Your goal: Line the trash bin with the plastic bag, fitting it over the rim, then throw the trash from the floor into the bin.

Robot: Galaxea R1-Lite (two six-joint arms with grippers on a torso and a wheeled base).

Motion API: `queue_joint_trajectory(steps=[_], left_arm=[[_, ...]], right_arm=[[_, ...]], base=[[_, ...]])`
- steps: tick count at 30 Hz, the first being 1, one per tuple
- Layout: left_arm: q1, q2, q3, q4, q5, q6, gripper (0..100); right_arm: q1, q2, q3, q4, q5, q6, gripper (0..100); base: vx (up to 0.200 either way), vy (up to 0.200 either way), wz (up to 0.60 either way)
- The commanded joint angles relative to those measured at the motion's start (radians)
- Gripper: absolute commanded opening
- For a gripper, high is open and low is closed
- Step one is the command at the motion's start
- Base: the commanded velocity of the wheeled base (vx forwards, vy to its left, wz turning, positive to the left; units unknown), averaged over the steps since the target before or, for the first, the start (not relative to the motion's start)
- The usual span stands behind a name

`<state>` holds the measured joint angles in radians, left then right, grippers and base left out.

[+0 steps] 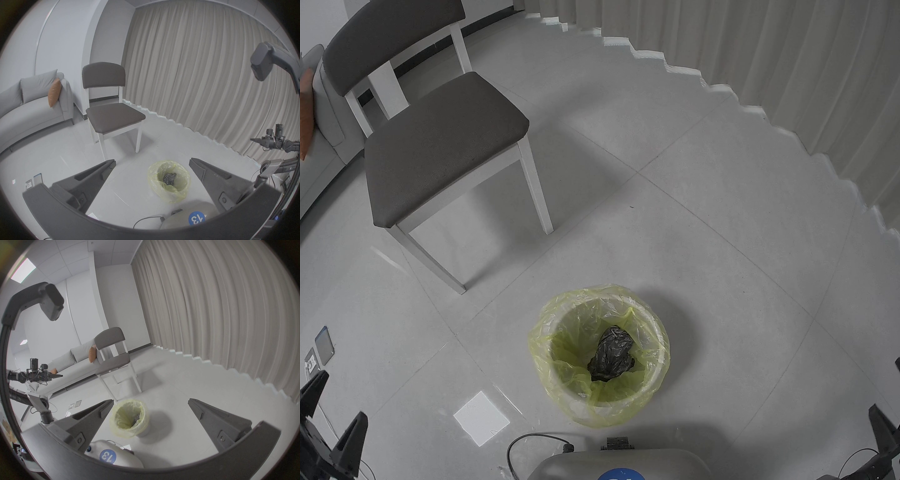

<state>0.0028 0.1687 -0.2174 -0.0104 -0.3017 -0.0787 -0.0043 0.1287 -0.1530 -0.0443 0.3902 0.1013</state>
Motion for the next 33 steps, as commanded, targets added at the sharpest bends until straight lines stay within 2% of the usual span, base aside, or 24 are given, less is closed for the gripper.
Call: queue_joint_trajectory(steps=[1, 6, 9, 10, 11, 14, 19, 22, 24, 33], left_arm=[[0.029, -0.112, -0.003, -0.003, 0.024, -0.001, 100], [0.029, -0.112, 0.018, -0.031, 0.088, 0.008, 100], [0.029, -0.112, 0.064, -0.052, 0.104, 0.024, 100], [0.029, -0.112, 0.102, -0.075, 0.104, 0.040, 100], [0.031, -0.112, 0.142, -0.097, 0.105, 0.062, 100], [0.031, -0.112, 0.216, -0.155, 0.127, 0.085, 100], [0.031, -0.112, 0.217, -0.077, 0.251, 0.073, 100], [0.028, -0.114, 0.217, 0.003, 0.323, 0.060, 100], [0.023, -0.117, 0.217, 0.020, 0.319, 0.065, 100], [0.026, -0.118, 0.217, 0.012, 0.312, 0.071, 100]], right_arm=[[0.000, -0.124, 0.043, 0.012, 0.004, 0.020, 100], [0.000, -0.124, 0.081, 0.012, -0.011, -0.002, 100], [0.000, -0.124, 0.132, 0.004, -0.074, -0.051, 100], [0.000, -0.124, 0.138, 0.014, -0.149, -0.069, 100], [0.000, -0.124, 0.135, 0.014, -0.191, -0.071, 100], [0.000, -0.124, 0.135, 0.015, -0.220, -0.078, 100], [0.000, -0.123, 0.136, 0.014, -0.304, -0.068, 100], [0.000, -0.124, 0.135, 0.015, -0.314, -0.031, 100], [0.001, -0.124, 0.135, 0.017, -0.292, 0.002, 100], [0.000, -0.126, 0.122, 0.055, -0.218, 0.000, 100]], base=[[0.000, 0.000, 0.00], [0.000, 0.000, 0.00], [0.000, 0.000, 0.00], [0.000, 0.000, 0.00], [0.000, 0.000, 0.00], [0.000, 0.000, 0.00], [0.000, 0.000, 0.00], [0.000, 0.000, 0.00], [0.000, 0.000, 0.00], [0.000, 0.000, 0.00]])
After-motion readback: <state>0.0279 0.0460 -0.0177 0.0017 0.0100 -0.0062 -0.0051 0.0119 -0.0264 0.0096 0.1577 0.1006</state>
